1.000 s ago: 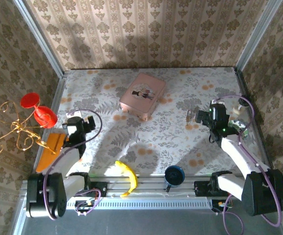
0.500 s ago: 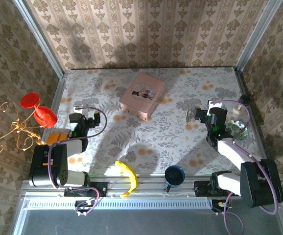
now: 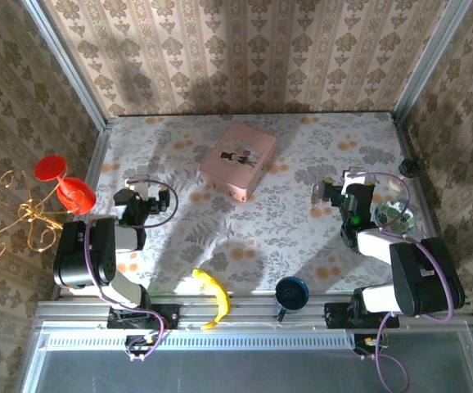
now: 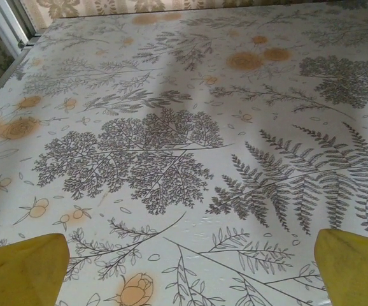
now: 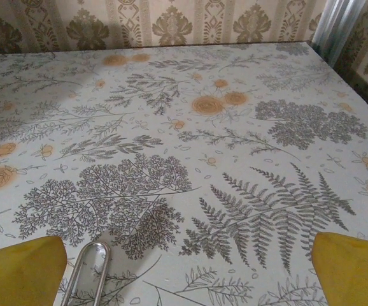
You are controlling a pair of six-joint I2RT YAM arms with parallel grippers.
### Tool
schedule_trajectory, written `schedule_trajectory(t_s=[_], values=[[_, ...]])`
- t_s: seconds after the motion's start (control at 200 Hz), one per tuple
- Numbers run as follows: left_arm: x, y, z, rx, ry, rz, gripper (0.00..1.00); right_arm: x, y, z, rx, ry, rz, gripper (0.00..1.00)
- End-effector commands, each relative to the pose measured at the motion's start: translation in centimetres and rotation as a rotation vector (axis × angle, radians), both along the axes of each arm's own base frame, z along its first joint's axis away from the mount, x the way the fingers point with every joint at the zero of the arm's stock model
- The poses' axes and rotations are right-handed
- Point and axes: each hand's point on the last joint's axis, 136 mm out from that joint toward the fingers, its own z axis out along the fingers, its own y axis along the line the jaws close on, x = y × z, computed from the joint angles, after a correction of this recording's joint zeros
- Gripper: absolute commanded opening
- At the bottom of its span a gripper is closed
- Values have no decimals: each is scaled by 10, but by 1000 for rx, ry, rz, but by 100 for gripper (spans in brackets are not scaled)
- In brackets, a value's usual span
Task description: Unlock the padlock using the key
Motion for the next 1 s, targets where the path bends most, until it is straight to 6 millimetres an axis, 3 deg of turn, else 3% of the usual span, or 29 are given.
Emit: schedule_trajectory(t_s=[0.0,0.135,0.215,0.39,0.48,0.995], values=[[9,-4,17,8,-63,-31,100,10,3,-1,-10,-39,31,100],[9,-3,17,10,-63,-30,100,17,-1,-16,0,-6,13,100],[9,-4,18,13,-63,-31,100,14,-11,-16,30,-17,-26,100],[9,-6,17,21,-59,-37,100,14,-11,-16,27,-18,-31,100],[9,-9,17,36,-60,-39,100,22,18,-21,42,28,169,100],[9,-9,16,43,-60,-35,100,21,17,-19,77,12,199,100]])
